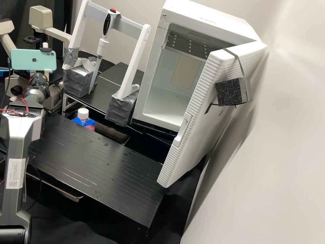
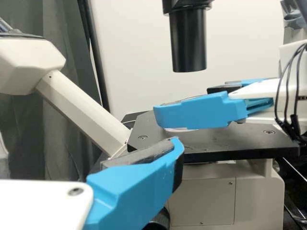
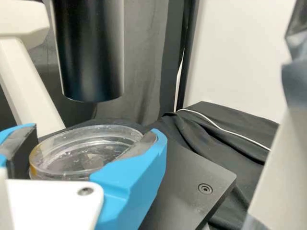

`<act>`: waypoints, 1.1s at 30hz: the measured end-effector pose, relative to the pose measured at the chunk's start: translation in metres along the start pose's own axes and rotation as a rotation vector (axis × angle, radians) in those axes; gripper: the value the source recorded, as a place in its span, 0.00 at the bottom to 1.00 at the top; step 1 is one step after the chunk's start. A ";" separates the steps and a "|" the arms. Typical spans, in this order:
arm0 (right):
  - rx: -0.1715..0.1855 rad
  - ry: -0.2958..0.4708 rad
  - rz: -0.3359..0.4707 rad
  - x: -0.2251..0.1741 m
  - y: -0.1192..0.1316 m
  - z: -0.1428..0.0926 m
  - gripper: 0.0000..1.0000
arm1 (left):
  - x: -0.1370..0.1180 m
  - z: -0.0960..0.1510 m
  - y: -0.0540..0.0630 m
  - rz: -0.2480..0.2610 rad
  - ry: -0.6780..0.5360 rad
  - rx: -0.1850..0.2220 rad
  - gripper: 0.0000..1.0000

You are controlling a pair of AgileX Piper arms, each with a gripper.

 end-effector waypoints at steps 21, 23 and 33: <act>0.001 -0.011 -0.011 -0.001 -0.003 0.003 1.00 | 0.000 0.000 0.000 0.000 0.000 0.000 1.00; 0.005 -0.021 -0.021 -0.002 -0.008 0.008 1.00 | 0.000 0.000 0.000 0.000 0.000 0.000 1.00; -0.025 0.025 -0.002 -0.048 -0.002 0.008 1.00 | 0.000 0.000 0.000 0.000 0.000 0.000 1.00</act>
